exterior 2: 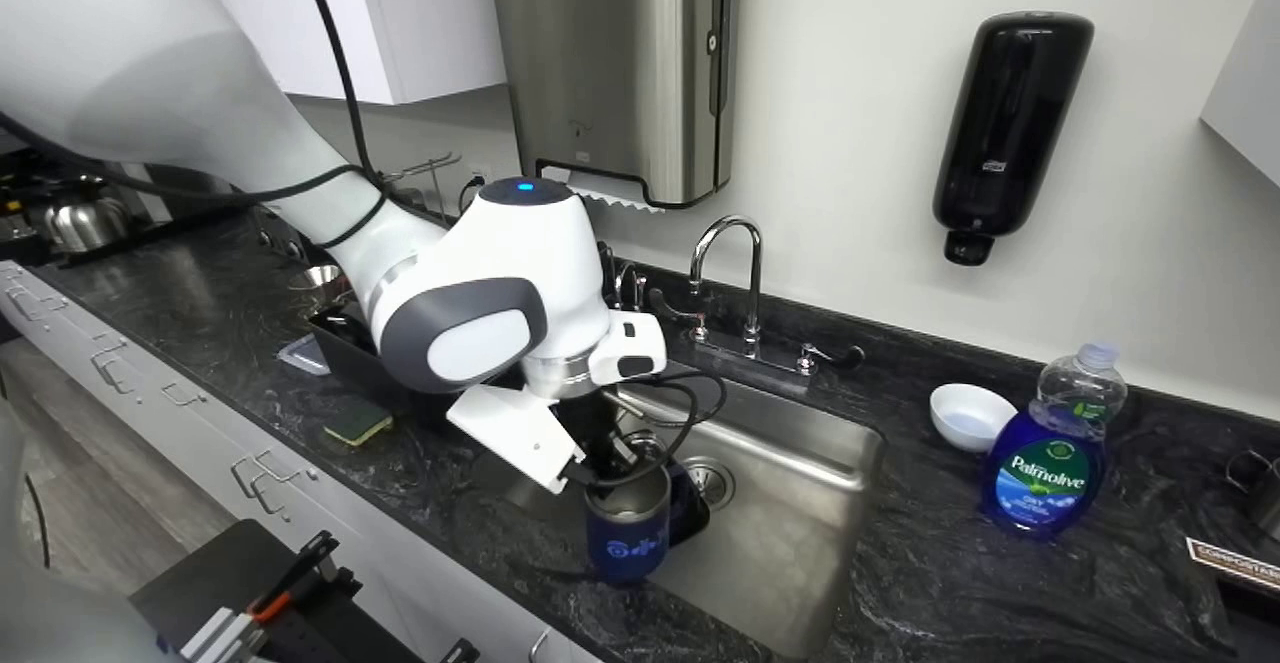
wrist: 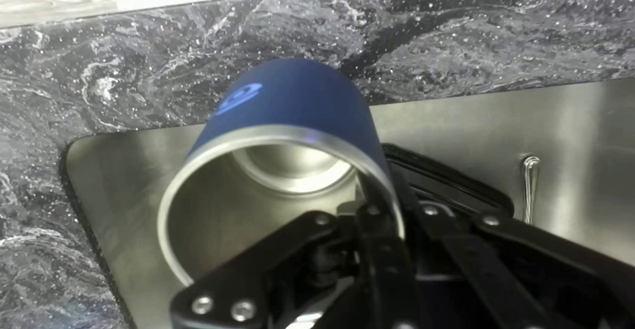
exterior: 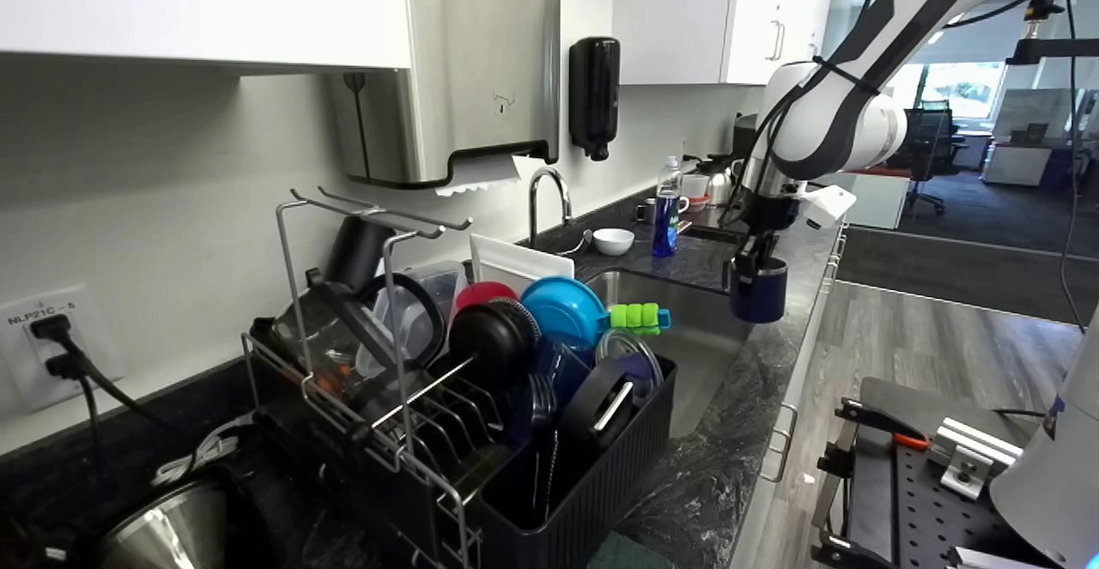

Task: Take the blue travel mug from the plate rack and place is on the edge of the sink

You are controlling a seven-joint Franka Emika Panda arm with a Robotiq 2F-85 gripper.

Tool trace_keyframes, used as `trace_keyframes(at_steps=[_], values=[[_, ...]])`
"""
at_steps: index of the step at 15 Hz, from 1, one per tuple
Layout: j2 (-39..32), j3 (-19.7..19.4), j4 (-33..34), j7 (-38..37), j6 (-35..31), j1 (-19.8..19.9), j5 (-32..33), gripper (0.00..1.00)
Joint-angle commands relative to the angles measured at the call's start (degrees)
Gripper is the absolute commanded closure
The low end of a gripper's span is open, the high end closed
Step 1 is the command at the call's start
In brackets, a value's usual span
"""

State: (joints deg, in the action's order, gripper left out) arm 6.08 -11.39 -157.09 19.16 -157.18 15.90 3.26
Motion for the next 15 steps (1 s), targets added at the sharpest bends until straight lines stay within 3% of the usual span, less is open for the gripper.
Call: trace_keyframes(at_steps=[1, 6, 15], values=[[-2.28, -1.25, 0.97, -1.58, -0.12, -0.99, 0.41, 0.98], [-3.83, -1.84, 0.27, -1.36, -1.76, -0.91, -0.91, 0.98], [-4.08, -1.63, -1.98, 1.85, -7.06, -1.02, -11.16, 0.98]])
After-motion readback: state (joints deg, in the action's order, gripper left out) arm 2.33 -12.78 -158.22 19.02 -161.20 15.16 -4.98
